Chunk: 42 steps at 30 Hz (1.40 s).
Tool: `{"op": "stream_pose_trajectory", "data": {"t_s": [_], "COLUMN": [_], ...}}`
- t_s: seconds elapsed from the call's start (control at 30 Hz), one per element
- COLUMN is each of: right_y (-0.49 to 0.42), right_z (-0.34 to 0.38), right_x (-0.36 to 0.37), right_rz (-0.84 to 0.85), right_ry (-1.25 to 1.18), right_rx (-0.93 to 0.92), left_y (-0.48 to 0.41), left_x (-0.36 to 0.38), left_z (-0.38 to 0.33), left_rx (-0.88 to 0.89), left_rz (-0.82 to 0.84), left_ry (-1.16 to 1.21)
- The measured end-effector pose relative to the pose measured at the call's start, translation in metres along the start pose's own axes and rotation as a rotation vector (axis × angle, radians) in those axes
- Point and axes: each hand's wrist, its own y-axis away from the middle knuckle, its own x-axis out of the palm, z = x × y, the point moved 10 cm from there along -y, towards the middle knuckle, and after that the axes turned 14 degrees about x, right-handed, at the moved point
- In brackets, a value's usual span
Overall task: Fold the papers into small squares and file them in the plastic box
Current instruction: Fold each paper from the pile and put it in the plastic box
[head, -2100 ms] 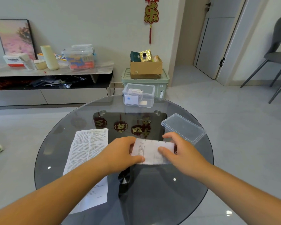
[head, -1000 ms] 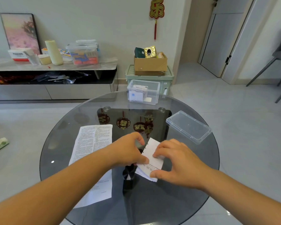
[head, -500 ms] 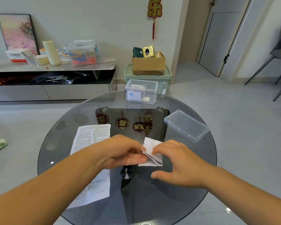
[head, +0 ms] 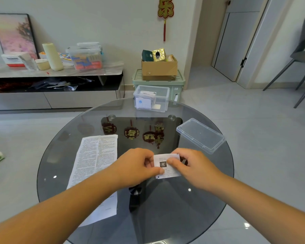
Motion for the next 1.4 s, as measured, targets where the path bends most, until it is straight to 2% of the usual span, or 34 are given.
{"op": "stream_pose_trajectory", "data": {"t_s": [0.2, 0.33, 0.47, 0.57, 0.73, 0.97, 1.2, 1.4], "right_y": [-0.006, -0.008, -0.008, -0.006, 0.0, 0.005, 0.001, -0.004], "right_z": [-0.009, -0.012, -0.009, -0.006, -0.003, -0.007, -0.014, -0.013], "right_x": [-0.005, -0.008, -0.009, -0.003, 0.001, 0.006, 0.002, -0.017], "right_rz": [-0.09, -0.121, -0.134, -0.127, -0.107, 0.0, 0.046, -0.034], "right_ry": [0.156, 0.21, 0.178, 0.194, 0.232, 0.24, 0.098, -0.252], "right_rx": [0.082, 0.11, 0.073, 0.038, -0.047, -0.056, 0.023, 0.084], "left_y": [-0.014, -0.014, -0.017, -0.022, -0.028, -0.033, -0.032, -0.028], "left_x": [0.008, 0.004, 0.003, 0.005, 0.009, 0.005, 0.0, -0.014], "left_z": [-0.001, -0.002, -0.007, -0.009, -0.011, -0.006, -0.009, -0.013], "left_rx": [-0.057, -0.072, -0.001, 0.026, -0.027, -0.099, -0.056, 0.033], "left_rz": [0.013, -0.039, -0.063, -0.018, 0.056, 0.026, -0.067, -0.158], "left_ry": [-0.185, -0.171, -0.151, -0.114, -0.089, -0.029, 0.024, 0.112]}}
